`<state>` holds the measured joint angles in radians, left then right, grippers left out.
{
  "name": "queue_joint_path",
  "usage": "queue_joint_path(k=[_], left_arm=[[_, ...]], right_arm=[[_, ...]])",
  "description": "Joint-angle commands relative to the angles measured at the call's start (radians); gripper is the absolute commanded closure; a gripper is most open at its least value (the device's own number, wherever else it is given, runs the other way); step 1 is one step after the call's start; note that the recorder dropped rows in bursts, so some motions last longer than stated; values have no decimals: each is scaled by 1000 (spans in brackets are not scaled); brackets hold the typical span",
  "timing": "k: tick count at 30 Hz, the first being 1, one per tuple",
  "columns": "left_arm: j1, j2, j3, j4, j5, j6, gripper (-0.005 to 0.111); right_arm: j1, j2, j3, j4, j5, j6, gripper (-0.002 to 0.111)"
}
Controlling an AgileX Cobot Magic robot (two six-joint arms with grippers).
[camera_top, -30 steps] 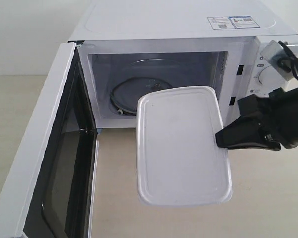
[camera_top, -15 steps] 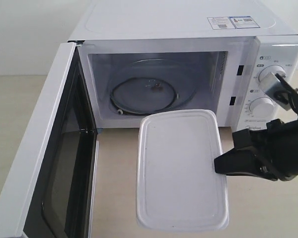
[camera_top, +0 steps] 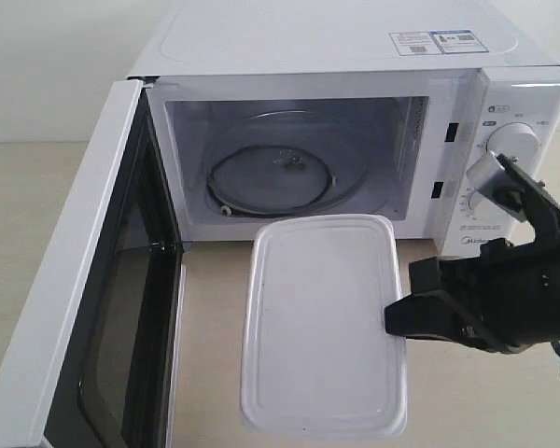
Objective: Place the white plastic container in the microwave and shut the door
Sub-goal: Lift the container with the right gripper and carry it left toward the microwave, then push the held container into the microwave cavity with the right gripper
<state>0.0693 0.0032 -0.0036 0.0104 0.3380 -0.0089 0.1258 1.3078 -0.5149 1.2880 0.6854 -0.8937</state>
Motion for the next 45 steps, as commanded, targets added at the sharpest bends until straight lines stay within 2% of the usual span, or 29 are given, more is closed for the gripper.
queue_joint_path(k=[1, 6, 10, 13, 17, 19, 20, 21, 22, 23, 24, 25, 29, 32, 39, 45], left_arm=[[3, -3, 4, 1, -1, 2, 103], [3, -3, 4, 1, -1, 2, 103], [3, -3, 4, 1, -1, 2, 103], [3, -3, 4, 1, -1, 2, 103], [3, -3, 4, 1, -1, 2, 103], [3, -3, 4, 1, -1, 2, 103], [3, -3, 4, 1, -1, 2, 103], [3, -3, 4, 1, -1, 2, 103], [3, -3, 4, 1, -1, 2, 103], [3, -3, 4, 1, -1, 2, 103], [3, -3, 4, 1, -1, 2, 103], [3, -3, 4, 1, -1, 2, 103], [3, -3, 4, 1, -1, 2, 103], [3, -3, 4, 1, -1, 2, 103], [3, -3, 4, 1, -1, 2, 103], [3, -3, 4, 1, -1, 2, 103]], right_arm=[[122, -9, 3, 9, -188, 101, 109], [251, -9, 3, -10, -340, 221, 109], [385, -9, 3, -28, -532, 350, 109], [449, -9, 3, -103, -615, 467, 109], [501, -9, 3, -364, -695, 790, 109], [511, -9, 3, -646, -715, 1095, 109], [511, -9, 3, -836, -723, 1330, 109], [511, -9, 5, -941, -734, 1446, 109], [511, -9, 22, -1143, -778, 1649, 109], [511, -9, 32, -1218, -808, 1736, 109], [511, -7, 69, -1377, -931, 1939, 109], [511, -4, 98, -1420, -1038, 2021, 109], [511, 29, 151, -1347, -1132, 2009, 109], [511, 75, 181, -1298, -1282, 2039, 109], [511, 164, 181, -1138, -1323, 2003, 109], [511, 231, 146, -1119, -1355, 2002, 109]])
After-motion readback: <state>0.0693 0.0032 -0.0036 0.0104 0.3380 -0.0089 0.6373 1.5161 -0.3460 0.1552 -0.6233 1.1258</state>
